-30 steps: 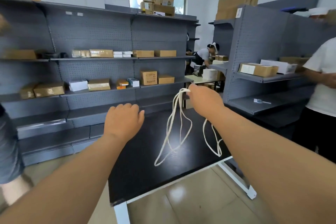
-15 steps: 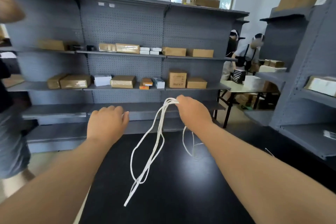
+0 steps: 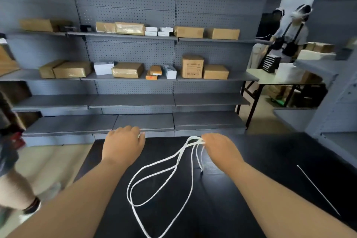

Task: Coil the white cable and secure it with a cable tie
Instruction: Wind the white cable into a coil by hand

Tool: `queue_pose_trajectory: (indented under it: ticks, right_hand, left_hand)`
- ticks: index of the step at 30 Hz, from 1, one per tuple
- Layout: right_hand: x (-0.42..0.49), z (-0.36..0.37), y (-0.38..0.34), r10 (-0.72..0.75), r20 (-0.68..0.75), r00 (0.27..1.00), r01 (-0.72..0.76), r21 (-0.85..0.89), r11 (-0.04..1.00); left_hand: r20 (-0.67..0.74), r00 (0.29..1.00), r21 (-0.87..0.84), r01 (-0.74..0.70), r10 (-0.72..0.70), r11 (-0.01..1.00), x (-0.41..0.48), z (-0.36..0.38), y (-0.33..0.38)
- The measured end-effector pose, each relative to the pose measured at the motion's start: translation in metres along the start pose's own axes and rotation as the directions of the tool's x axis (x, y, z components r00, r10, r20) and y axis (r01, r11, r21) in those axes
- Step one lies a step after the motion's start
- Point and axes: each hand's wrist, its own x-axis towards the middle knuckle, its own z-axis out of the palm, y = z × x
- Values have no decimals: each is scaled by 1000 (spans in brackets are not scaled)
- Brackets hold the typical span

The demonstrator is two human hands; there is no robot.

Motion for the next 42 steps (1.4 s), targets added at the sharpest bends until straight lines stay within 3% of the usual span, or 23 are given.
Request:
queue_pose_trajectory:
  ticks: [11, 16, 19, 22, 25, 30, 35, 39, 42]
  right_hand:
    - [-90, 72, 61, 143, 162, 976, -130, -88, 988]
    - [-133, 96, 78, 116, 217, 969, -107, -50, 993]
    - [-147, 103, 91, 99, 423, 901, -103, -14, 995]
    - [-156, 88, 97, 26, 663, 749, -171, 156, 973]
    - [-156, 69, 105, -23, 662, 749, -173, 229, 958]
    - [-147, 63, 133, 58, 500, 864, -212, 257, 943]
    - [-137, 65, 157, 74, 416, 906, -175, 209, 962]
    - [-134, 71, 152, -70, 436, 897, -4, 167, 986]
    - [-140, 81, 137, -204, 491, 847, 172, 110, 979]
  left_hand:
    - [168, 980, -23, -102, 105, 994, -25, 43, 59]
    - [220, 969, -11, -110, 110, 994, -34, 56, 76]
    - [250, 962, -18, -106, 107, 994, -36, 60, 86]
    - [266, 959, -23, -94, 97, 995, -40, 62, 96]
    - [278, 958, -4, -75, 74, 997, -44, 62, 107]
    - [278, 960, 5, -36, 33, 999, -52, 62, 126]
    - [253, 967, 8, -1, -1, 1000, -63, 62, 147]
    - [227, 974, 9, 24, -25, 1000, -73, 63, 160]
    - [247, 968, 39, 44, -52, 998, -81, 62, 169]
